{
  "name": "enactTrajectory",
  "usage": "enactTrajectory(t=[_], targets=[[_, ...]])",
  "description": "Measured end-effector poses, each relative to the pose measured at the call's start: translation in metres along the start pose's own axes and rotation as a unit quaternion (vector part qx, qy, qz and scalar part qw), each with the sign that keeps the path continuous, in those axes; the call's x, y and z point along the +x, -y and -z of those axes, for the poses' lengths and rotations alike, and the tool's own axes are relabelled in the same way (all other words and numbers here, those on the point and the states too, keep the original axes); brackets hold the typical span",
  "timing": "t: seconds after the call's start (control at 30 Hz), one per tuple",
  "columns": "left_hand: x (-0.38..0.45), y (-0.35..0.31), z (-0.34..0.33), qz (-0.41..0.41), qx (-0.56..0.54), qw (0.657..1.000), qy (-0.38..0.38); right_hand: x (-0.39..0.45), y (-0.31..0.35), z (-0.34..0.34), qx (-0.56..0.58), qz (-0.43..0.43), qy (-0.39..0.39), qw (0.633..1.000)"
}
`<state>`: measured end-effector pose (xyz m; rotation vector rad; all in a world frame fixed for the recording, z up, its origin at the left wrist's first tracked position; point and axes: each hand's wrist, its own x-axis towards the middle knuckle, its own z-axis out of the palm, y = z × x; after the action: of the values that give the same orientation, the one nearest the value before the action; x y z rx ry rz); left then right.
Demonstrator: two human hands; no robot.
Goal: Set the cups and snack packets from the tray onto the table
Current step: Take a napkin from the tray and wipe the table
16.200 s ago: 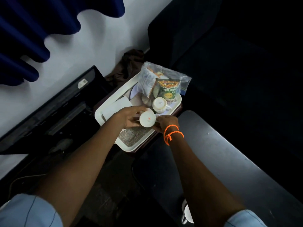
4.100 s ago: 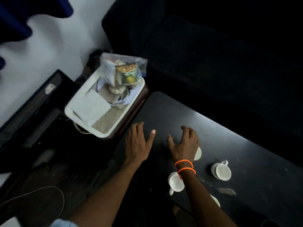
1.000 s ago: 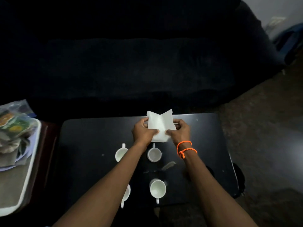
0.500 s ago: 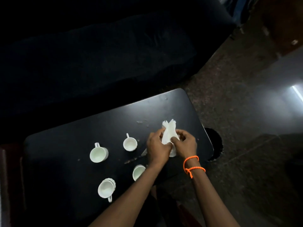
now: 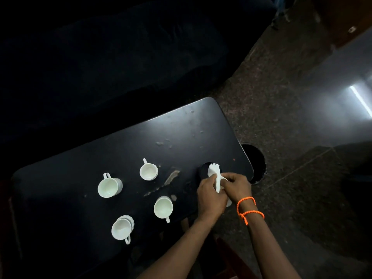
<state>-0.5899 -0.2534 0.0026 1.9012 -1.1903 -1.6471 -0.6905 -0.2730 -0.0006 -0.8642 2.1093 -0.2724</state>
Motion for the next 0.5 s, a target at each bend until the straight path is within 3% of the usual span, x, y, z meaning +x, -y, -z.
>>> enactTrajectory(t=[0.27, 0.5], targets=[[0.025, 0.002, 0.006, 0.090, -0.034, 0.995, 0.029, 0.029, 0.008, -0.008, -0.038, -0.043, 0.029, 0.998], [0.060, 0.000, 0.010, 0.142, 0.035, 0.988, 0.058, 0.046, 0.015, -0.011, -0.043, -0.023, 0.009, 0.999]])
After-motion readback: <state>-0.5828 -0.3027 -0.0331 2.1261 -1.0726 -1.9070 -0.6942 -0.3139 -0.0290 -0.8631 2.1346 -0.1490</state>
